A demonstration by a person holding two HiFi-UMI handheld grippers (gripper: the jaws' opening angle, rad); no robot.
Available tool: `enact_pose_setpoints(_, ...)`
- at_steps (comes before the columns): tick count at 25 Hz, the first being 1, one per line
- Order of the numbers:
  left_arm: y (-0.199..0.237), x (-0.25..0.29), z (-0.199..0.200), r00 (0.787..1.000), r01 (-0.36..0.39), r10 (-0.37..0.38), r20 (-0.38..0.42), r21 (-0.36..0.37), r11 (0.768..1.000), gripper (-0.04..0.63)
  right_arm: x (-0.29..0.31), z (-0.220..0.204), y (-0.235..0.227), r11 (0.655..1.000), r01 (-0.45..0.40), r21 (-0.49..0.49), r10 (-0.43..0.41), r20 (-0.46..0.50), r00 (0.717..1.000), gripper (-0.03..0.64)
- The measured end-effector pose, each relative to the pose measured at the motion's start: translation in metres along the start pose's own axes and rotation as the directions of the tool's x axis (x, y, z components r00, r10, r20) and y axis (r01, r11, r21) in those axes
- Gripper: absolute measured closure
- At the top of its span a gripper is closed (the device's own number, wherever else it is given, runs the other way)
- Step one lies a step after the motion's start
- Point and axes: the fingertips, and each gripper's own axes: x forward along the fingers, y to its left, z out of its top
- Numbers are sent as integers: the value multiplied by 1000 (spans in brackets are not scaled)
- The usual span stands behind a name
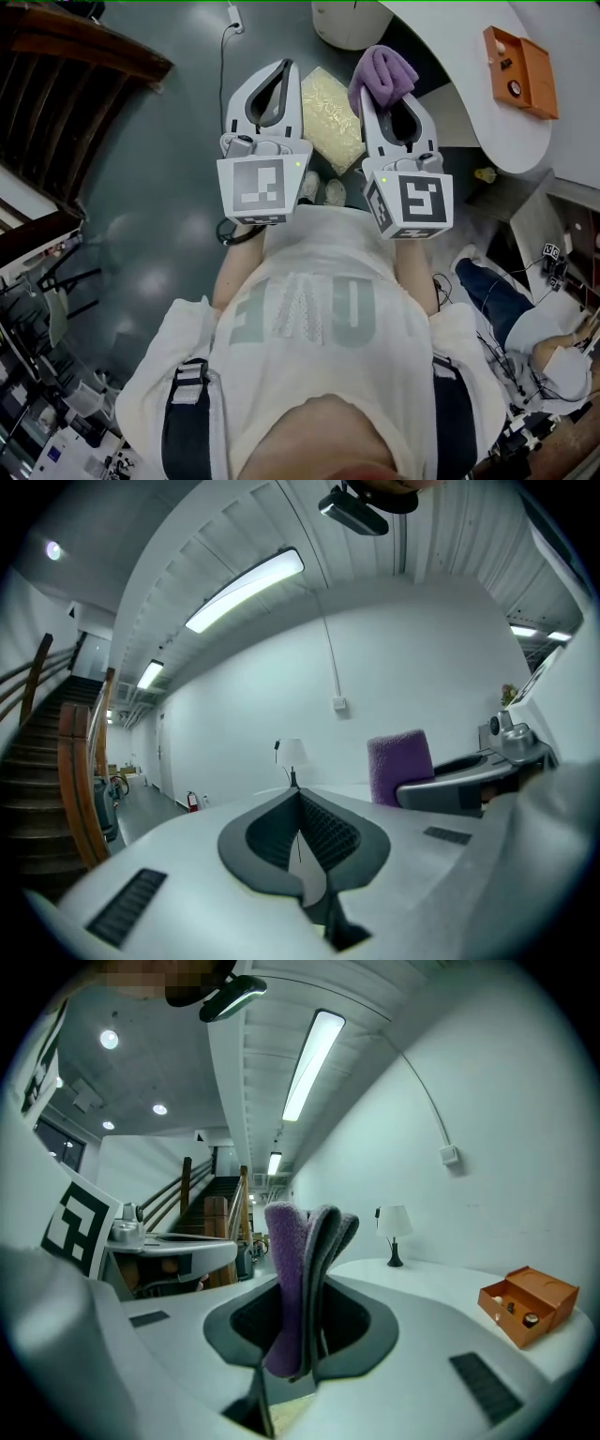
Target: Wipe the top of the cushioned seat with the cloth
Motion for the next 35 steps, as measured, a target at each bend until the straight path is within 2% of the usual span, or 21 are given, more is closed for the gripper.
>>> enact_pose_setpoints(3,2,11,-13,1000,7,-7,-27,-11,1000,603,12,-11,-5,1000,-2,12,3,-28,1000,523)
enact_pose_setpoints(6,4,26,-30,996,33,-29,-80,50,998,603,27,-33,-14,999,3,33,-1,-61,998,523)
enact_pose_setpoints(7,4,31,-40,996,35,-32,-80,38,999,603,34,-43,-17,999,5,40,-2,-75,997,523)
enact_pose_setpoints(9,5,43,-69,997,27,-29,-67,-31,999,603,48,-70,-24,999,7,49,-2,-103,995,523)
enact_pose_setpoints(11,7,55,-105,995,25,-31,-91,-71,997,603,63,-105,-31,998,15,65,-6,-134,991,523)
enact_pose_setpoints(15,7,76,-194,984,38,-55,-168,-105,994,603,88,-191,-40,992,49,112,-26,-198,980,523)
enact_pose_setpoints(20,-5,72,-331,965,7,-43,-257,-140,990,603,99,-313,-46,982,80,170,-30,-282,959,523)
enact_pose_setpoints(21,-9,72,-349,964,9,-46,-263,-139,990,603,98,-332,-47,978,87,190,-28,-294,955,523)
enact_pose_setpoints(24,-26,83,-367,962,46,-76,-261,-120,992,603,86,-378,-45,969,98,228,-14,-344,939,523)
enact_pose_setpoints(28,-39,76,-392,952,51,-90,-293,-139,989,603,75,-417,-41,973,106,206,-12,-411,911,523)
enact_pose_setpoints(35,-45,72,-408,939,73,-112,-325,-132,989,603,76,-432,-40,970,125,209,-21,-436,899,523)
